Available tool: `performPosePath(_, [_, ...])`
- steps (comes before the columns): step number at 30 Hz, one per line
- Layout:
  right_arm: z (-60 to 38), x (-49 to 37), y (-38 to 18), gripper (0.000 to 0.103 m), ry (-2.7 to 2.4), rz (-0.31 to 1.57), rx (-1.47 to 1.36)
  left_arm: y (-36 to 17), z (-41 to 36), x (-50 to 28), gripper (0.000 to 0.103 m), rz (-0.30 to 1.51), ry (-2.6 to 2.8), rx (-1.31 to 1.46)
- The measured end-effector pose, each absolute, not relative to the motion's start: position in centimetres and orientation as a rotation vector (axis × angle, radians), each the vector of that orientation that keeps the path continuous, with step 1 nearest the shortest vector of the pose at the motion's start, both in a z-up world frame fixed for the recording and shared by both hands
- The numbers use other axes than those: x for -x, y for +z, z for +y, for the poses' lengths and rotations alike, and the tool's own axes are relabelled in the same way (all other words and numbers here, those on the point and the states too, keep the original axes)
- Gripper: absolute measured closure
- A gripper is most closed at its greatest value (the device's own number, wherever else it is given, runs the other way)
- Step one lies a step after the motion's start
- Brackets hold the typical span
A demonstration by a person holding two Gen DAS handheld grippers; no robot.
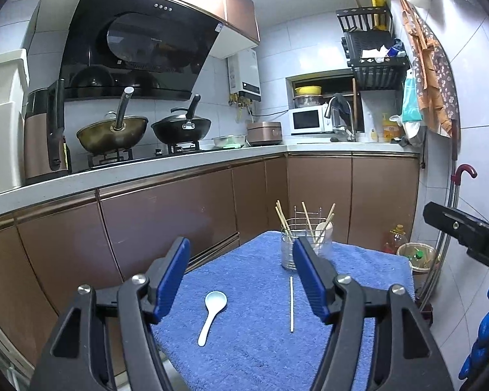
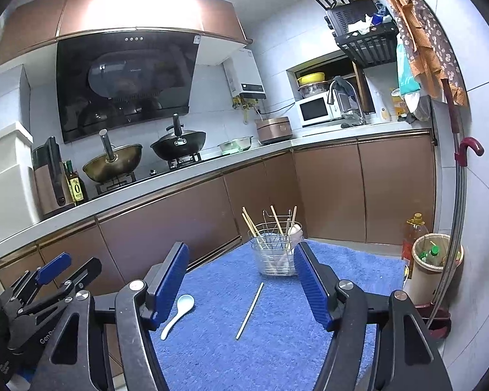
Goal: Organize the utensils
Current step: 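Withdraw both tools and move them toward the white spoon and last chopstick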
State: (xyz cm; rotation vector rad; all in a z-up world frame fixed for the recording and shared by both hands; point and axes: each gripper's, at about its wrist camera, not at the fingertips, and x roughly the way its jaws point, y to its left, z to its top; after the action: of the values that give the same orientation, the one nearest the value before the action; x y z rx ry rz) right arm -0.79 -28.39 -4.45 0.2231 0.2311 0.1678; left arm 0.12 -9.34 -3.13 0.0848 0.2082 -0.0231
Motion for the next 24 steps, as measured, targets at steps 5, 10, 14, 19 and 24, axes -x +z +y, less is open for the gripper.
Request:
performPosePath(5, [-28.93,0.93,-4.80,0.037,0.162,0.230,-0.234,-3.31,-9.43,0.03,0.039,0.207,-0.023,-0.091])
performPosePath(10, [-29.09,0.82,-4.90,0.036,0.156,0.233,-0.237,-3.57,-9.38,0.02,0.039,0.210,-0.024,-0.092])
performPosePath(14, [-29.04,0.70,-5.11,0.036,0.157,0.239,-0.234,-3.67,-9.32,-0.01,0.039,0.214,-0.024,-0.094])
performPosePath(19, [-29.03,0.57,-5.29,0.035,0.155,0.248,-0.234,-3.72,-9.48,-0.06,0.039,0.215,-0.023,-0.104])
performPosePath(24, [-29.14,0.53,-5.34,0.029,0.140,0.254,-0.225,-3.81,-9.65,-0.60,0.034,0.213,-0.019,-0.111])
